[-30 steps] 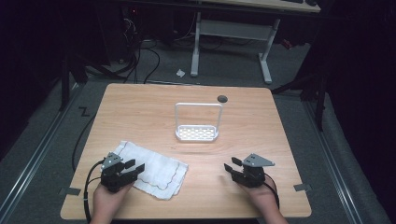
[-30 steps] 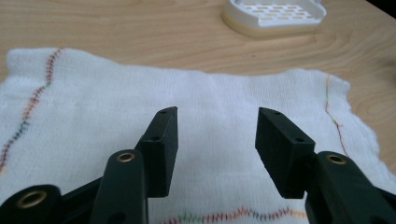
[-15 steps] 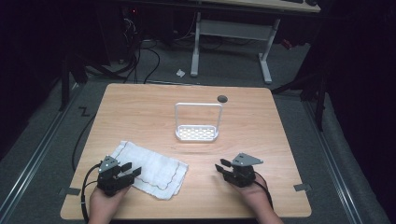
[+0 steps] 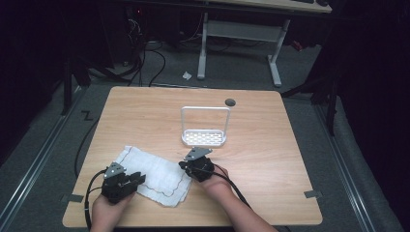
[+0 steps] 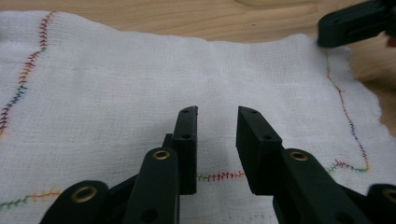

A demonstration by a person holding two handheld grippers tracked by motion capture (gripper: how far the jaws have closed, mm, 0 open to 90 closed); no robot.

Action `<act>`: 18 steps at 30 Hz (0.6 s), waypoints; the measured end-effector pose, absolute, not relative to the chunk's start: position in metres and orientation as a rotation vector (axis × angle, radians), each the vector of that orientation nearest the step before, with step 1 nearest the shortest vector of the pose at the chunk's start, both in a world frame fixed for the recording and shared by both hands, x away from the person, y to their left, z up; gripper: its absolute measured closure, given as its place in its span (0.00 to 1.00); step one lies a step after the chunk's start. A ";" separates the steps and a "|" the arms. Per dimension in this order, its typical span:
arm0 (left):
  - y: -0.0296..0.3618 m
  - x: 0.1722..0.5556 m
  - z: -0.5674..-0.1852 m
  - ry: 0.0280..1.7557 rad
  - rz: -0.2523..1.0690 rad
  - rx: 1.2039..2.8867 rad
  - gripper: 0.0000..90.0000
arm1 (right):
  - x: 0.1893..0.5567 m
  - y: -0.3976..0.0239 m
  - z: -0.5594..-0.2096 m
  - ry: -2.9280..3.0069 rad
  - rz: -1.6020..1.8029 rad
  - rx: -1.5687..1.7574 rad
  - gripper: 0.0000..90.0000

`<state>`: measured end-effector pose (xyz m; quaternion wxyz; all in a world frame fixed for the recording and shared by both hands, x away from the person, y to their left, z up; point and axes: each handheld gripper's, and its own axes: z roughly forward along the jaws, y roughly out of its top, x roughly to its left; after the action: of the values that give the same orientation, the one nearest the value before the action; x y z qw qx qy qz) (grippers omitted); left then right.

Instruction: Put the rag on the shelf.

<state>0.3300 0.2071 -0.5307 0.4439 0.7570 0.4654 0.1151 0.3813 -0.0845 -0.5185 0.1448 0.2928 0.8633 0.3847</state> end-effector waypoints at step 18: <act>0.184 0.323 -0.530 1.075 0.282 1.959 0.72 | 0.332 -0.136 -0.535 2.518 1.149 0.892 1.00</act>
<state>0.3229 0.1844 -0.5302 0.4302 0.7851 0.4311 0.1130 0.3320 -0.1365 -0.5354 0.1165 0.3046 0.8601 0.3923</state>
